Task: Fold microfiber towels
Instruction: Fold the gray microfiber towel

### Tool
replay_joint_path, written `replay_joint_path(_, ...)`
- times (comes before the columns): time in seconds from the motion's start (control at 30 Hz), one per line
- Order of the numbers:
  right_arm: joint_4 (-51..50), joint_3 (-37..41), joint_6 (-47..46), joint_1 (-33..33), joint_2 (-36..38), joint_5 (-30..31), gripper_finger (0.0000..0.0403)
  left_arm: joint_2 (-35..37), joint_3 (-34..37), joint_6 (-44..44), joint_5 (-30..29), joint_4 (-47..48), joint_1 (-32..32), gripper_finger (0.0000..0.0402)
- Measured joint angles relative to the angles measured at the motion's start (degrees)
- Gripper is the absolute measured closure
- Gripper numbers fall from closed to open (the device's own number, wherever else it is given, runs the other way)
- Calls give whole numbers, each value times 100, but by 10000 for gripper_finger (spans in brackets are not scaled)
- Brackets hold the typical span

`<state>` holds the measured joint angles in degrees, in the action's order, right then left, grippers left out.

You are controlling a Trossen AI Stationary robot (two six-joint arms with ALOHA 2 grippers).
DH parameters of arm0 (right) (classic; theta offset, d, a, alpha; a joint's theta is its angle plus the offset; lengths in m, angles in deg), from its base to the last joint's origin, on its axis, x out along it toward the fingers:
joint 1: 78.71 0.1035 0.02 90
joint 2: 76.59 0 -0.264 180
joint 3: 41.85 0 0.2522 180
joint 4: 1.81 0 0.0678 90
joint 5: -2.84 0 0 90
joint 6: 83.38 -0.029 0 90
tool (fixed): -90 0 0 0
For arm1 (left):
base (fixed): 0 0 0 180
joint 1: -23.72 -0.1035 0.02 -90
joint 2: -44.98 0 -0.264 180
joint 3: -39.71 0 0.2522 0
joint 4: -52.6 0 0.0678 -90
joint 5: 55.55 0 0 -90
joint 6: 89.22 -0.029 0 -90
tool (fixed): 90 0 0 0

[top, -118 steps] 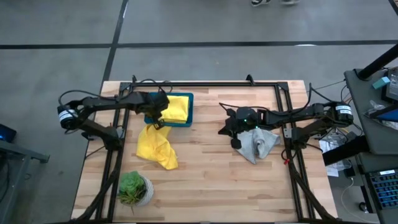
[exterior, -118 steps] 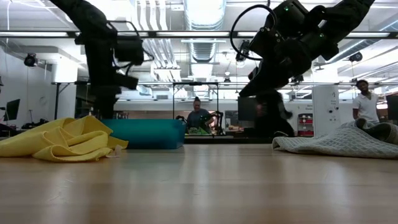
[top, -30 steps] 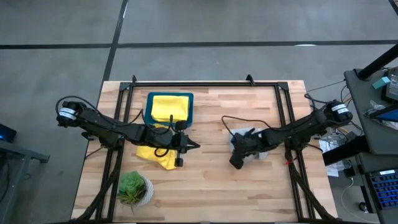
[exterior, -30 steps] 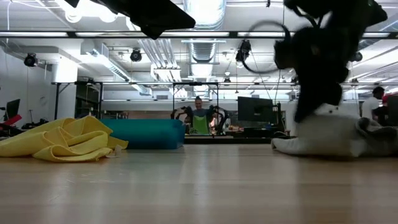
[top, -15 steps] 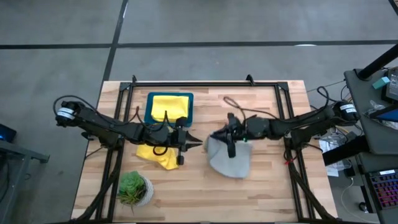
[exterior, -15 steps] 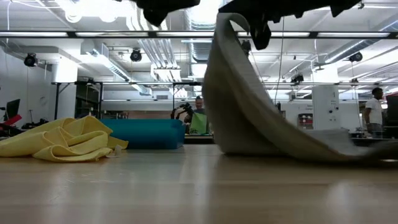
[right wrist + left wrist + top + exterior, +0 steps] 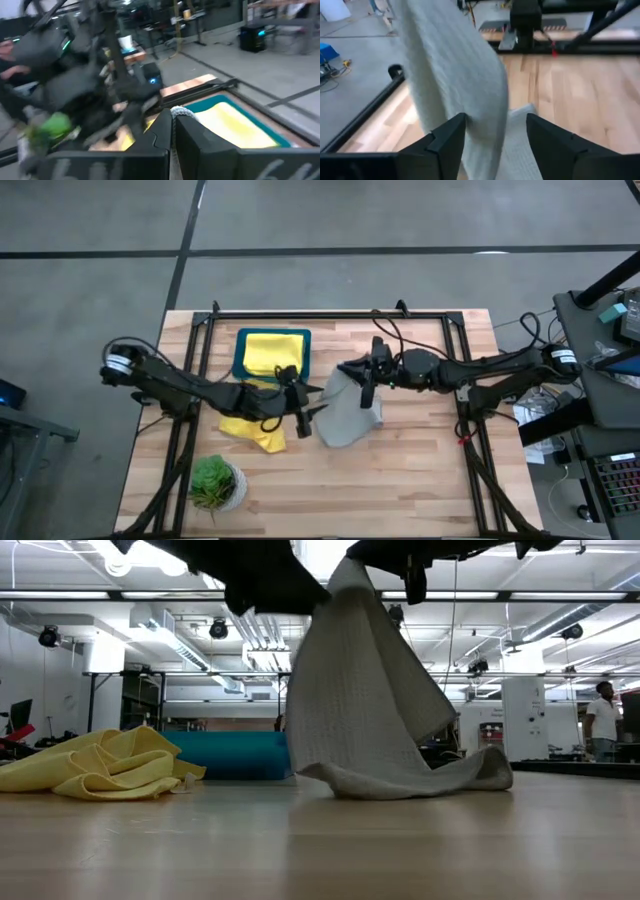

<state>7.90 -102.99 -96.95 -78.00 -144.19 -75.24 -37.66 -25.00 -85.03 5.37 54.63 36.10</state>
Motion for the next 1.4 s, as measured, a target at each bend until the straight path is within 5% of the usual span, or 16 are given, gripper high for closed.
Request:
replay_joint_path(0.23,-38,-3,-187,0,5,28,394,-591,-27,222,-1087,34,42,198)
replay_joint_path(0.43,-86,34,-270,0,5,18,394,-926,-35,382,-1309,2,-3,208)
replay_joint_path(0.63,-80,51,-311,47,6,9,394,-1273,-91,91,-1390,-319,11,333)
replay_joint_path(0.77,-729,47,-543,232,127,-292,394,-899,-284,167,-564,335,222,392)
replay_joint_path(0.93,-2189,-32,-938,464,236,-1072,393,-208,-860,944,1978,1614,328,401)
replay_joint_path(1.0,-2558,-32,-965,545,231,-1079,388,-90,-1038,1429,2544,2060,326,401)
replay_joint_path(1.17,-3141,-26,-1396,617,190,-1079,356,-32,-1290,2620,2842,2950,207,401)
replay_joint_path(1.4,-3322,-23,-754,666,201,-1042,280,8,-1195,2684,3156,2833,65,401)
